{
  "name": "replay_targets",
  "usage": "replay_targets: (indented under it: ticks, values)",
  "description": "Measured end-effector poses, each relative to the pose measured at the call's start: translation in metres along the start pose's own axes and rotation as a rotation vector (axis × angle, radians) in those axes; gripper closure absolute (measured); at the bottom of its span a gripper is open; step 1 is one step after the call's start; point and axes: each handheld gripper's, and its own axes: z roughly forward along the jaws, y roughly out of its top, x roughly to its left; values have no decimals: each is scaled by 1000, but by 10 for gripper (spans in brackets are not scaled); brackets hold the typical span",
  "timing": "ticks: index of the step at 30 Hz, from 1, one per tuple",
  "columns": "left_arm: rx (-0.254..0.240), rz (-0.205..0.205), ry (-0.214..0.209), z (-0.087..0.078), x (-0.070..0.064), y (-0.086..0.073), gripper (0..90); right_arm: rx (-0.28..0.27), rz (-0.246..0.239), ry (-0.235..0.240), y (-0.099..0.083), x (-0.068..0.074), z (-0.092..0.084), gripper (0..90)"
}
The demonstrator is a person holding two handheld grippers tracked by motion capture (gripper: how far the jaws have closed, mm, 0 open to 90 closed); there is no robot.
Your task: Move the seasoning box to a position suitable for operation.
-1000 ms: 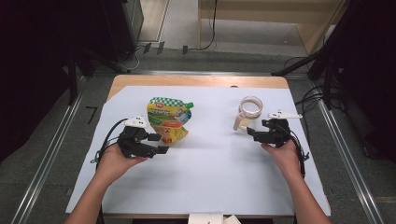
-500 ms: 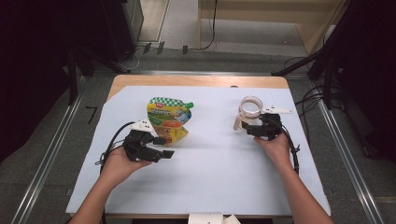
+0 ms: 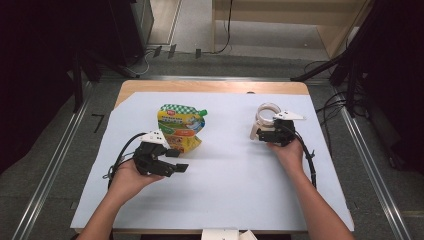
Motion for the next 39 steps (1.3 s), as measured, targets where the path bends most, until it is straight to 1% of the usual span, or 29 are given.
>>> replay_targets:
  ticks: [1,3,7,10,11,12,13,16,17,20,21,22,23,24,25,26,27,28,29,30,31,32,33,34,35,36,37,38,39]
  values:
    - [0,-1,0,0,0,0,363,-2,-11,-8,0,1,0,109]
    - [2,-1,4,0,0,0,363,0,-11,-8,0,1,0,110]
    - [-3,2,6,-2,1,-1,363,6,-28,-20,2,3,-1,116]
    - [-20,-11,-12,-3,1,0,363,5,-22,-16,3,3,-3,117]
    - [-29,-14,-26,-4,1,0,363,-1,-26,-19,4,3,-4,117]
    - [-37,-19,-39,-4,1,1,363,-5,-24,-17,5,3,-5,117]
    - [-38,-15,-36,-4,0,1,364,-19,-22,-4,7,4,-7,118]
    - [-29,-10,-32,-3,0,1,364,-18,-17,10,9,7,-11,118]
    - [-22,-7,-24,-3,-1,1,364,-18,-19,18,10,8,-12,118]
    - [-22,-1,-23,-3,-1,1,364,-1,-41,56,13,20,-22,118]
    - [-21,0,-23,-3,-1,1,364,-3,-47,60,13,24,-24,118]
    - [-21,0,-23,-3,-1,1,364,-3,-47,60,13,24,-24,118]
    - [-20,1,-17,-3,-2,1,364,-8,-63,72,13,31,-29,118]
    - [-20,1,-17,-3,-2,1,364,-8,-63,72,13,31,-29,118]
    - [-19,2,-17,-3,-2,1,364,-12,-70,76,13,34,-31,118]
    - [-19,-1,-16,-3,-2,1,364,-15,-83,91,13,40,-36,118]
    - [-19,0,-16,-3,-2,1,364,-15,-83,91,13,40,-36,118]
    - [-25,0,-19,-3,-2,1,364,-11,-88,99,13,43,-39,118]
    - [-27,0,-18,-4,-2,1,364,-10,-104,107,13,49,-43,118]
    - [-27,0,-18,-4,-2,1,364,-10,-104,107,13,49,-43,118]
    - [-26,2,-15,-4,-3,1,364,-9,-113,124,13,55,-48,118]
    - [-26,2,-15,-4,-3,1,364,-9,-113,124,13,55,-48,118]
    - [-22,5,-13,-3,-3,1,364,-10,-110,140,12,61,-52,118]
    - [-20,9,-11,-3,-3,1,364,-10,-110,140,12,61,-52,118]
    - [-19,11,-4,-3,-3,1,371,-8,-115,154,10,68,-56,118]
    - [-16,17,6,-2,-4,2,371,-8,-115,154,10,68,-56,118]
    - [-16,20,10,-2,-4,2,378,1,-123,171,7,76,-58,118]
    - [-16,20,6,-1,-5,2,378,1,-123,171,7,76,-58,118]
    - [-15,17,4,-1,-5,2,378,5,-129,178,6,81,-59,118]
